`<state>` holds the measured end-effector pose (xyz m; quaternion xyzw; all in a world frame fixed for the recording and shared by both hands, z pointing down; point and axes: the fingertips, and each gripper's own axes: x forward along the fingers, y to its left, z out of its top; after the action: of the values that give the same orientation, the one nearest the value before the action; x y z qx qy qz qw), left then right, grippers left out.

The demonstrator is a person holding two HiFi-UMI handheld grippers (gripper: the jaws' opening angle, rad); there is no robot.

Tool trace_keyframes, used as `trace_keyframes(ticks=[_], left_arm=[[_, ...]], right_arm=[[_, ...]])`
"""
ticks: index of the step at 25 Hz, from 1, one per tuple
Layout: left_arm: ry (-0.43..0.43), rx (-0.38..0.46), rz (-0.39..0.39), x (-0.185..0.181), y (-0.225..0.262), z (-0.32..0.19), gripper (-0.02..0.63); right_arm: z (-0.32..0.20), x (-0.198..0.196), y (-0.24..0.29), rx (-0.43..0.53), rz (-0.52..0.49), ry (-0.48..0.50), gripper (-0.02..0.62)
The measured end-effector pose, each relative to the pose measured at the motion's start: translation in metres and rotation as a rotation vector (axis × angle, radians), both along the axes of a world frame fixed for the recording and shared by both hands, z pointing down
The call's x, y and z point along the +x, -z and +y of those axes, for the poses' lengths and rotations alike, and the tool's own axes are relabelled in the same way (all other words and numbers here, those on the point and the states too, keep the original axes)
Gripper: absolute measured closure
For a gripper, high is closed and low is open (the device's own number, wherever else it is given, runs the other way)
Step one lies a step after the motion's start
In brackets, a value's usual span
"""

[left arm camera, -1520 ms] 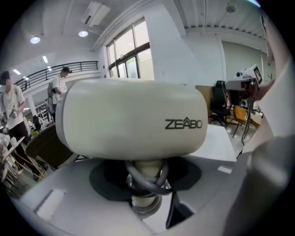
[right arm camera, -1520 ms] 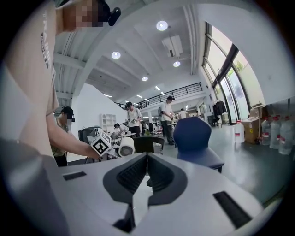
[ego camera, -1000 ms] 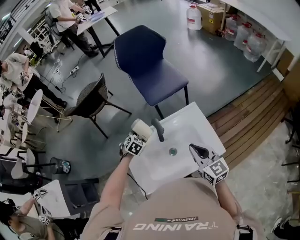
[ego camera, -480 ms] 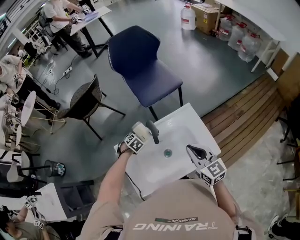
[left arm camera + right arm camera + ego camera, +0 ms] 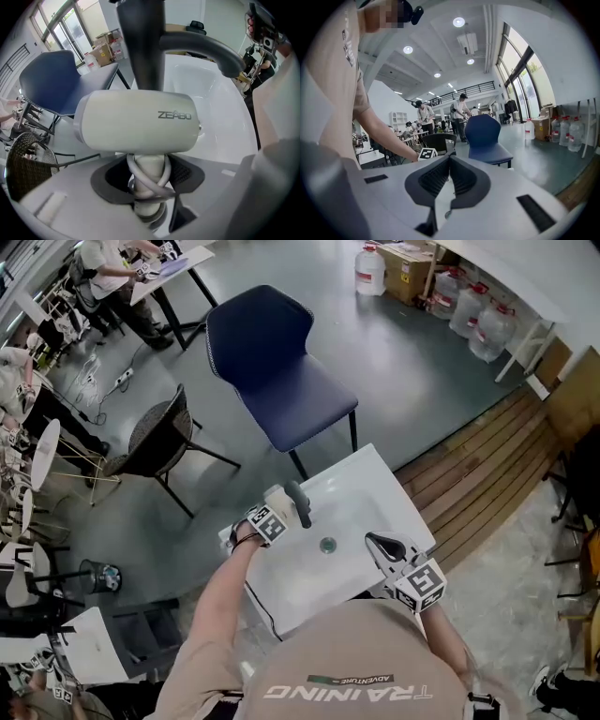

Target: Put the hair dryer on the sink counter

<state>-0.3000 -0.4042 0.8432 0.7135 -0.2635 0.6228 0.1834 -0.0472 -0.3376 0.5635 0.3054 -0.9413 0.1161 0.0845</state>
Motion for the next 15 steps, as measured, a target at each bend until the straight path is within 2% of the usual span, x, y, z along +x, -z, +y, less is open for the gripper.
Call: trace_keyframes(ticks=[7, 15], left_arm=[[0.005, -0.056, 0.024, 0.006, -0.003, 0.002, 0.394], [-0.015, -0.104, -0.018, 0.004, -0.007, 0.001, 0.393]], right_arm=[[-0.002, 0.000, -0.003, -0.008, 0.012, 0.006, 0.589], [-0.009, -0.021, 0.001, 0.025, 0.041, 0.065, 0.589]])
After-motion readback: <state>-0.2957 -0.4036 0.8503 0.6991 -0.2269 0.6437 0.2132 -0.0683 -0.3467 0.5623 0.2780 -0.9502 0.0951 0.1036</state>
